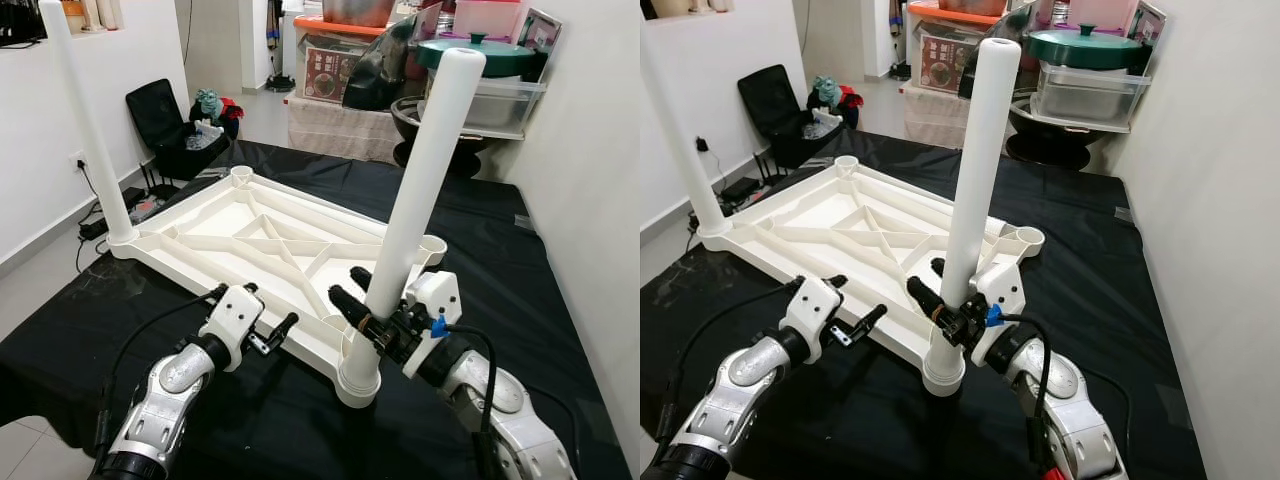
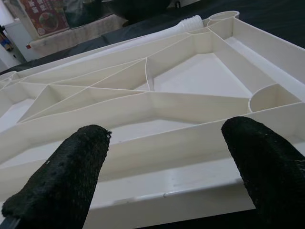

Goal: Building children table

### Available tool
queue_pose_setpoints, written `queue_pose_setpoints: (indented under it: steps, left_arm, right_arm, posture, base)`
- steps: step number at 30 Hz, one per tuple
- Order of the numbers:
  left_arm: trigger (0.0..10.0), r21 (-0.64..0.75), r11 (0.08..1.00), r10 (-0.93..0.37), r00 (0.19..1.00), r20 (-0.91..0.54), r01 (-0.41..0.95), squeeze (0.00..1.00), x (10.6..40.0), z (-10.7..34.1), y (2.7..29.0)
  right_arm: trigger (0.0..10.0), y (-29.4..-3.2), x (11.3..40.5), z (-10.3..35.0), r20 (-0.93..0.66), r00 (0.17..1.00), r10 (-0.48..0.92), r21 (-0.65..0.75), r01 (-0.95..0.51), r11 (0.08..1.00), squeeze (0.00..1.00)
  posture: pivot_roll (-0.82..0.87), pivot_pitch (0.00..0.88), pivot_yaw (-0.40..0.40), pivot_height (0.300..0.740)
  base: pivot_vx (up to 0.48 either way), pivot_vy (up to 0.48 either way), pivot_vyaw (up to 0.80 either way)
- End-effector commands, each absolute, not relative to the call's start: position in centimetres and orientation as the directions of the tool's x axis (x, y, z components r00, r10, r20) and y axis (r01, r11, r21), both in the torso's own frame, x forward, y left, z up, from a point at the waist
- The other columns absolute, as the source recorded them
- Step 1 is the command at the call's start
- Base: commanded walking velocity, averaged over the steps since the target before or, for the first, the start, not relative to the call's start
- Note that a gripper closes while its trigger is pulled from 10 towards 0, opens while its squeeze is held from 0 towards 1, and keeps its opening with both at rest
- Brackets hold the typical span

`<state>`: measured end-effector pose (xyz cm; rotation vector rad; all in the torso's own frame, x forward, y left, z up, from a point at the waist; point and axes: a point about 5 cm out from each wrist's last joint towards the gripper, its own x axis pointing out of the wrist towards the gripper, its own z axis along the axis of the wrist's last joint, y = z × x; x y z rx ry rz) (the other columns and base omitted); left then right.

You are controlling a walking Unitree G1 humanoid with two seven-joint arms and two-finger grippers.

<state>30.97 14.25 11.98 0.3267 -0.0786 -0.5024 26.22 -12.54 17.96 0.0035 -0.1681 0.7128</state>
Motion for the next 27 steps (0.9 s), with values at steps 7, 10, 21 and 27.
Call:
queue_pose_setpoints:
  steps: [7,10,21,27]
  left_arm:
    - [10.0,0.324,0.820,-0.494,0.869,-0.016,0.472,0.00,30.9,11.7,14.0]
    - [10.0,0.323,0.824,-0.487,0.873,-0.016,0.465,0.00,30.9,11.7,14.2]
    - [10.0,0.319,0.822,-0.492,0.870,-0.019,0.472,0.00,30.8,11.5,13.9]
    - [10.0,0.322,0.821,-0.492,0.871,-0.019,0.471,0.00,31.0,11.5,14.0]
  right_arm:
    - [0.0,-21.3,31.1,14.2,-0.116,0.955,-0.275,-0.054,0.270,0.961,0.00]
    - [0.0,-22.9,30.3,14.1,-0.101,0.827,-0.553,-0.049,0.551,0.833,0.00]
    - [10.0,-18.3,32.0,15.6,-0.091,0.961,-0.261,0.100,0.270,0.958,0.00]
    - [10.0,-17.0,32.0,16.5,-0.018,0.977,-0.211,0.106,0.212,0.971,0.00]
  posture:
    - [0.03,0.000,-0.089,0.740]
    - [0.03,0.000,-0.090,0.740]
    - [0.02,0.000,-0.084,0.740]
    - [0.02,0.000,-0.085,0.740]
  base:
    - [0.000,0.000,0.00]
    - [0.000,0.000,0.00]
    - [0.000,0.000,0.00]
    - [0.000,0.000,0.00]
